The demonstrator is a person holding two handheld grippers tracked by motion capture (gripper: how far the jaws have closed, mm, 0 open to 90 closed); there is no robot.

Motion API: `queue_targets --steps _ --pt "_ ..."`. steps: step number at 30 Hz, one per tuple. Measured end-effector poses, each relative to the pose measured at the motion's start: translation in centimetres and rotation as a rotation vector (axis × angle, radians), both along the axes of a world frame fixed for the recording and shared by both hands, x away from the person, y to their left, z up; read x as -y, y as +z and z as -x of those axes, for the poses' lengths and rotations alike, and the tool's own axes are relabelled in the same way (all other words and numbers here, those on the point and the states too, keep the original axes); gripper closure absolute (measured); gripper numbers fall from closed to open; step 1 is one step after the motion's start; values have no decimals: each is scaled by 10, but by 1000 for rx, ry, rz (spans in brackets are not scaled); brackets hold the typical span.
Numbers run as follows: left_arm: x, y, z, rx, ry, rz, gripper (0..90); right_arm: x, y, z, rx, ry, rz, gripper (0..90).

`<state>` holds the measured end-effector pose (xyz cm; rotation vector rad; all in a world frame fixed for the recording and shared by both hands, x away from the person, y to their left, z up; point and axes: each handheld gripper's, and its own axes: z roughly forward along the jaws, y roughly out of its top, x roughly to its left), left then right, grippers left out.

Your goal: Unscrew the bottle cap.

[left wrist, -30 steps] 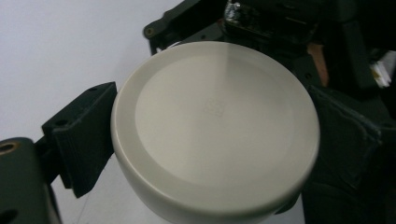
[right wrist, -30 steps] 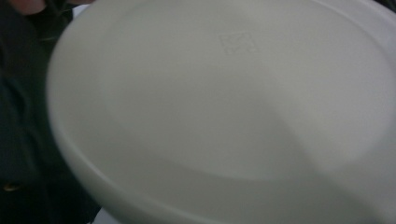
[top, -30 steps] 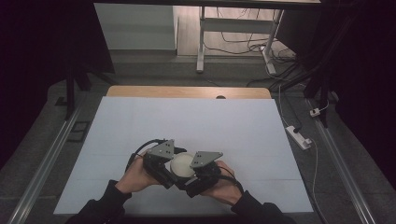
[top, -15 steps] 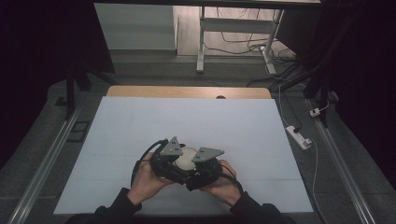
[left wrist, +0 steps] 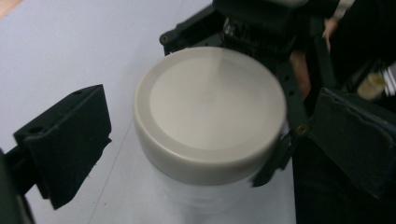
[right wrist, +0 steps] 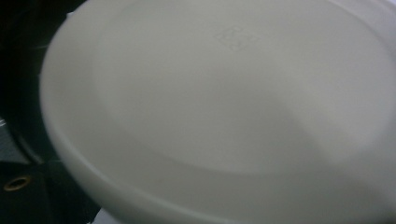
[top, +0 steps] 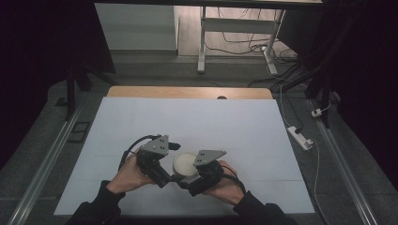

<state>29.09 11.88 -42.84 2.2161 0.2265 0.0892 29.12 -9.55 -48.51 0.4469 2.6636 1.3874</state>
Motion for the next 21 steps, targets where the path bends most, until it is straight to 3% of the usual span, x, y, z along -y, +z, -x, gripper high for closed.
queue_targets --steps 4,9,16,21 --pt "5 -7 0 -7 -87 -15 15 -4 0 6 8 63 5 64" --pt "9 -13 1 13 -99 -16 77 -6 1 10 21 86 5 64" --pt "17 -12 1 4 44 -18 80 -3 2 5 44 7 14 64" --pt "28 -10 5 -6 207 -28 80 -2 1 2 62 -74 22 64"
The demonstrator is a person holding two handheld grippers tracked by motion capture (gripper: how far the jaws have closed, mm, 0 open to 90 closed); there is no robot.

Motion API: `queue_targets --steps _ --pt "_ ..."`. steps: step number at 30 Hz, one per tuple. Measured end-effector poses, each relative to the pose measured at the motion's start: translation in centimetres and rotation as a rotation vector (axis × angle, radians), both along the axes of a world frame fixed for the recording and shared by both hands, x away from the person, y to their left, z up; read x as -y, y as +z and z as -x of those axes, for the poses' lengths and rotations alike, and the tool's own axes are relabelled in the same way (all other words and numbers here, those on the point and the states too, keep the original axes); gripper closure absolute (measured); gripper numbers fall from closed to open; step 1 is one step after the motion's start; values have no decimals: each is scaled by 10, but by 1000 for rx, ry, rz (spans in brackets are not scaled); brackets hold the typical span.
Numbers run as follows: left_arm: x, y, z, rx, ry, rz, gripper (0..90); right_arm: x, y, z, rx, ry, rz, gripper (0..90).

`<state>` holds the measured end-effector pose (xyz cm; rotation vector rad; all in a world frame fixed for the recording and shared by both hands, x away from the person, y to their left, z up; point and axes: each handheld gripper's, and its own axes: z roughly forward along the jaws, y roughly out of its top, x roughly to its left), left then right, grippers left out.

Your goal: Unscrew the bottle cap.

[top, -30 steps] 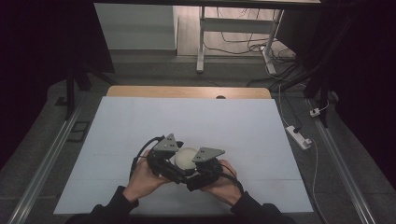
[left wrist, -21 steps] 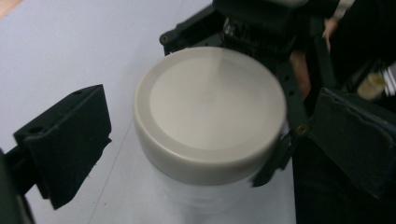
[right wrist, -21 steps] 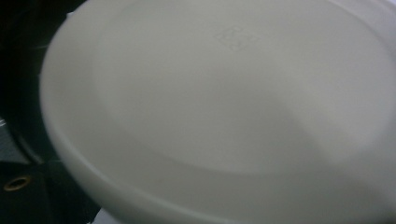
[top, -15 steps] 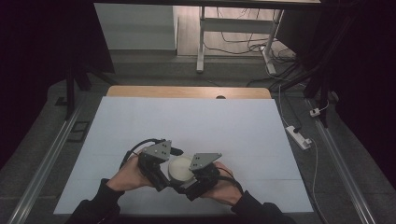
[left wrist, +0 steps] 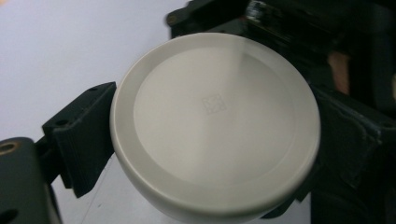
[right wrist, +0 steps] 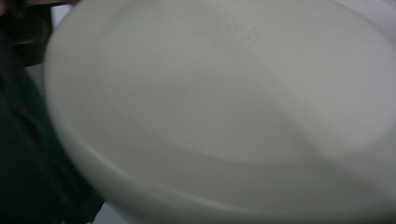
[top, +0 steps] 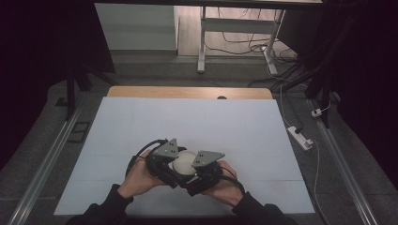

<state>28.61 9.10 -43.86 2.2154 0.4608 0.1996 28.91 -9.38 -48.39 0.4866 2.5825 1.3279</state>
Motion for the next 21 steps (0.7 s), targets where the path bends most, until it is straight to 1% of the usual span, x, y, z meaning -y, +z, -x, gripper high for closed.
queue_targets --steps 1,4,5,7,8,9,10,11,13,14,15,16,17,18,20,21 --pt "2 0 1 3 29 0 80 1 0 -1 -1 -17 -2 64" --pt "6 0 3 2 82 0 80 2 0 -2 -4 -47 -5 64" --pt "7 -1 3 -3 93 5 80 2 0 -2 -5 -54 -3 64" --pt "8 -2 2 3 88 5 77 2 -1 -3 -8 -61 0 64" --pt "8 -2 2 -1 77 5 74 2 -1 -3 -11 -62 2 64" --pt "7 -1 0 -13 63 14 51 2 -1 -3 -11 -61 4 64" --pt "5 0 -1 -26 43 25 21 2 -1 -3 -16 -59 5 64" --pt "3 2 -1 -36 25 46 3 2 -1 -4 -18 -56 4 64" --pt "-3 7 -1 -21 4 60 0 3 -1 -5 -24 -52 1 64" --pt "-6 10 -1 -13 -16 48 0 4 -1 -5 -26 -45 0 64" --pt "-9 12 -1 4 -36 29 0 5 0 -6 -29 -35 -5 64" --pt "-9 12 -1 4 -36 29 0 5 0 -6 -35 -26 -10 64" --pt "-14 14 0 18 -98 11 2 6 1 -6 -41 -9 -13 64" --pt "-16 15 0 23 -119 2 0 6 1 -6 -44 12 -15 64" --pt "-18 14 0 26 -180 -20 4 5 2 -4 -46 51 -20 64" --pt "-18 13 0 27 -198 -22 3 5 2 -3 -48 70 -22 64"
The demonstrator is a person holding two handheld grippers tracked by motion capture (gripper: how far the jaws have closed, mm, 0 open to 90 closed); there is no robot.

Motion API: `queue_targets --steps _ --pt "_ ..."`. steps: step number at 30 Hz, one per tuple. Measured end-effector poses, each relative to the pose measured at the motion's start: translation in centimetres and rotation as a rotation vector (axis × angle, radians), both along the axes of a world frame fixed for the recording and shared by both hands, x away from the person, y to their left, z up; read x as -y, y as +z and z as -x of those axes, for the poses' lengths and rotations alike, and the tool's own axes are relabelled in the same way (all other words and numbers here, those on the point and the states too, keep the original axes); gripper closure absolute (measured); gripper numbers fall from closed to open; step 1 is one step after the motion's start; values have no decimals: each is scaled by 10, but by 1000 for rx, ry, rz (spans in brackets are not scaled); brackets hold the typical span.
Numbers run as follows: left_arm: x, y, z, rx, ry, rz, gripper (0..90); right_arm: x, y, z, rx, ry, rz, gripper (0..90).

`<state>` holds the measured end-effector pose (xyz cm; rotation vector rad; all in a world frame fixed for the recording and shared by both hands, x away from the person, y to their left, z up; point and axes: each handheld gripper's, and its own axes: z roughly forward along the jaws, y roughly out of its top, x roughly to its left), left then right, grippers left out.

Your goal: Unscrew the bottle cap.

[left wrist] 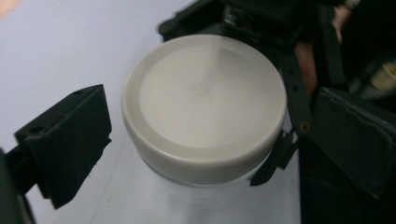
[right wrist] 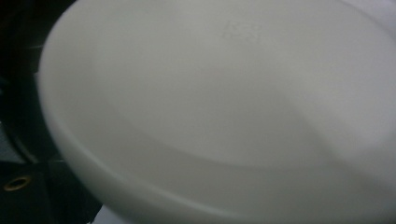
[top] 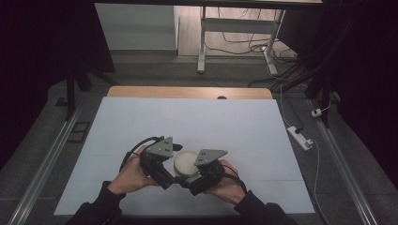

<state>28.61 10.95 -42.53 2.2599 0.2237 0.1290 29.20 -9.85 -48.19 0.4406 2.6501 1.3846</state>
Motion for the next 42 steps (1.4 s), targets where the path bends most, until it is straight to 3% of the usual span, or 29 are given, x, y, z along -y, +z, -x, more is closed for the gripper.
queue_targets --steps 2,5,11,18,22,26,32,42 --pt "0 -2 0 2 -47 -9 14 -2 0 3 -3 34 -8 64" --pt "0 -5 0 -6 -79 -8 41 -5 1 7 6 81 -3 64" --pt "0 -9 -1 -13 -92 30 79 -7 1 11 15 107 8 64" --pt "4 -10 -1 -9 1 38 82 -6 1 7 20 51 19 64" --pt "11 -11 -1 -11 110 40 83 -5 0 3 24 -21 28 64" --pt "16 -12 -2 -25 182 44 83 -5 -2 0 21 -79 38 64" --pt "14 -10 -2 -33 200 65 84 -5 -3 -1 17 -101 41 64" --pt "11 -5 2 -9 214 82 85 -5 -5 -1 29 -96 56 64"
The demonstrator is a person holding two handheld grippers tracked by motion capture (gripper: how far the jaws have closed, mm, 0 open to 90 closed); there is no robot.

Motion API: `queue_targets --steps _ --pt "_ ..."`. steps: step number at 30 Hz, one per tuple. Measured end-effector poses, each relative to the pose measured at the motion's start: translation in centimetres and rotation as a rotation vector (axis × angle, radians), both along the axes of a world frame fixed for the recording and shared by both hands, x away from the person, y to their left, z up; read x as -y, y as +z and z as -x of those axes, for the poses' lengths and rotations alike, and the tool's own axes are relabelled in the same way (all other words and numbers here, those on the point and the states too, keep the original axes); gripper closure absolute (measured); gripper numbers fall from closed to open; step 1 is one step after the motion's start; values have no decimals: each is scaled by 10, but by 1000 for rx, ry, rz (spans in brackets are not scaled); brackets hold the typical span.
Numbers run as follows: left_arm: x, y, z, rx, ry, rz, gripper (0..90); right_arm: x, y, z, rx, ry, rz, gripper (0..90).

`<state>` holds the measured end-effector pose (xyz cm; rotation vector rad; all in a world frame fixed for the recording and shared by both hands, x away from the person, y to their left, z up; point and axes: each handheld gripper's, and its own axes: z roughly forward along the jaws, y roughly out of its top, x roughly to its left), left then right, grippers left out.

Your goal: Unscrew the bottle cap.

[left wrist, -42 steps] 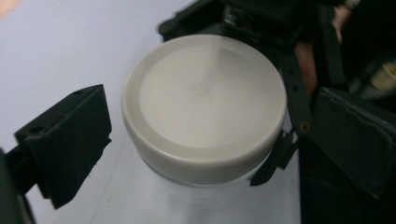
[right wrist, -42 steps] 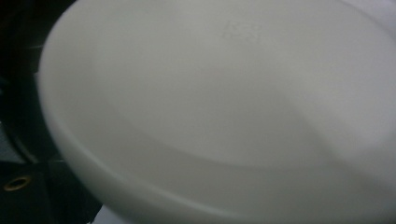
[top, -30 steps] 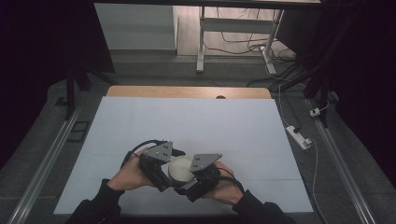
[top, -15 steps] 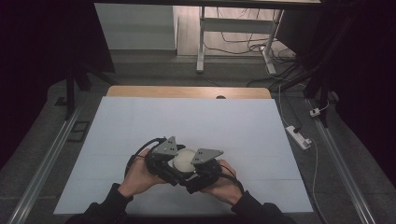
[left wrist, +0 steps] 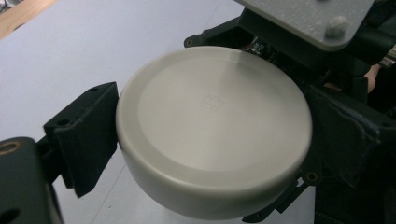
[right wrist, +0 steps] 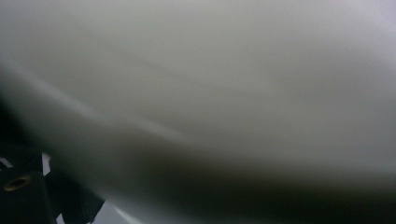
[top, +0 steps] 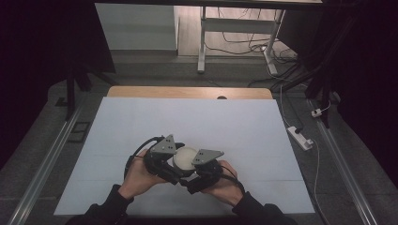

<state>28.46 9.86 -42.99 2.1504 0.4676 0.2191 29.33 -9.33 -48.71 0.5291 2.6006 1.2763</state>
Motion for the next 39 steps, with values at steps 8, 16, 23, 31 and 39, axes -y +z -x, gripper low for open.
queue_targets --steps 8,16,23,31,39 --pt "-2 3 2 17 5 3 85 -1 -2 1 -3 22 3 64" --pt "-7 5 2 32 27 9 86 0 -2 1 -3 23 3 64" --pt "-14 7 1 38 47 41 86 1 -1 1 -4 18 3 64" --pt "-15 4 -1 18 30 12 86 1 -1 0 -3 14 6 64" --pt "-6 -7 -5 -25 -11 -34 83 0 -3 1 2 22 18 64"
